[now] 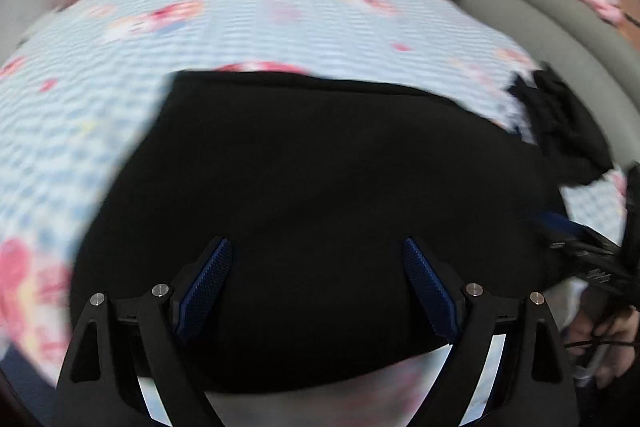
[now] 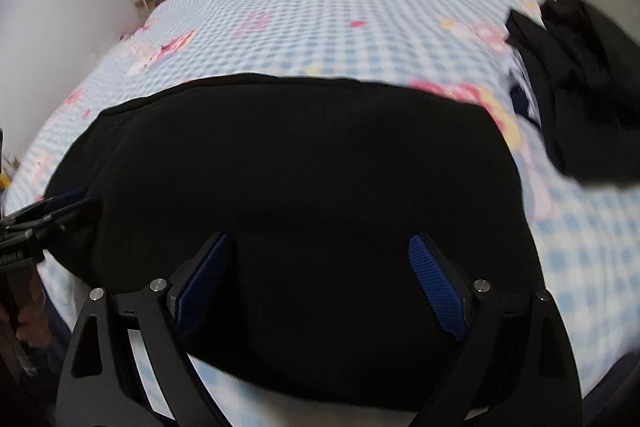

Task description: Fold clothes

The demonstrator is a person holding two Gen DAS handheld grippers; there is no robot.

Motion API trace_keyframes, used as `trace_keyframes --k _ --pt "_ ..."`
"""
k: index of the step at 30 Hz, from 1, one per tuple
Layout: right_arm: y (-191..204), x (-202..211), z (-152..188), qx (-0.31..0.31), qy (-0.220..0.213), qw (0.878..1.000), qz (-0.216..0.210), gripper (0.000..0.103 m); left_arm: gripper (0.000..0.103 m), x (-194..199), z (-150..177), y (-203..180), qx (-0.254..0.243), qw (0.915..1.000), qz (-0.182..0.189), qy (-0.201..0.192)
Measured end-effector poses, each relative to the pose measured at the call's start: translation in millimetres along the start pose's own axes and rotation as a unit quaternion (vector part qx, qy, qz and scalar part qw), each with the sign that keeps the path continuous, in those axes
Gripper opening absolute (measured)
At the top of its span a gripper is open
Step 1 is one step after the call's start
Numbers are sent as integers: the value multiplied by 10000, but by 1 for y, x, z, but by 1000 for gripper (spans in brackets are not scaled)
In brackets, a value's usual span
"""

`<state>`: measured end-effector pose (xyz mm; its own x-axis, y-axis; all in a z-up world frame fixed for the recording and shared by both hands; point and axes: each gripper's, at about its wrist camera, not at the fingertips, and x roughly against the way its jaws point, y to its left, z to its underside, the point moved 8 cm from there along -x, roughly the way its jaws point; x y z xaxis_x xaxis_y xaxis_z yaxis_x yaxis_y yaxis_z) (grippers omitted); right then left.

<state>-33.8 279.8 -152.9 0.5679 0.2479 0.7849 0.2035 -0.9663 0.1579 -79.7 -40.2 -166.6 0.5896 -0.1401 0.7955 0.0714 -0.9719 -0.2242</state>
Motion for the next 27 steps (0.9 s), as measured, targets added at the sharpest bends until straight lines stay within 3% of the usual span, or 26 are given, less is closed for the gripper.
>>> trace_keyframes --k 2,3,4,6,8,9,13,17,19,21,23,24,27 --pt "-17 6 6 -140 0 9998 155 91 75 4 4 25 300 9995 75 53" --pt "-26 8 10 -174 10 9995 272 90 59 6 4 34 418 9990 107 77" --pt "-36 11 13 -208 19 9990 389 88 55 10 4 40 488 9988 55 87" --pt "-58 17 20 -301 74 9972 686 89 56 23 1 54 682 9974 -219 11" --pt "-85 24 27 -562 168 9938 941 90 73 42 -1 60 969 9950 -123 -184" --pt "-95 31 30 -826 151 9929 848 90 81 46 0 60 1032 9943 -66 -243" --pt "-108 53 34 -1341 -34 9897 495 90 81 46 11 57 1199 9924 26 -271" --pt "-80 50 31 -1268 -37 9917 -188 90 81 34 25 54 1344 9907 -54 -196" --pt "-71 39 35 -1046 122 9944 30 95 67 33 28 62 1408 9891 -367 -224" --pt "-70 31 41 -901 290 9953 228 94 60 35 30 78 1546 9855 -669 -181" --pt "-76 28 47 -1035 351 9938 194 94 63 41 31 103 1735 9777 -1176 -138" --pt "-80 30 49 -1120 355 9929 189 93 64 47 33 110 1927 9759 -1014 -166" --pt "-98 39 49 -1057 333 9909 759 88 64 62 33 119 2275 9724 -441 -279"
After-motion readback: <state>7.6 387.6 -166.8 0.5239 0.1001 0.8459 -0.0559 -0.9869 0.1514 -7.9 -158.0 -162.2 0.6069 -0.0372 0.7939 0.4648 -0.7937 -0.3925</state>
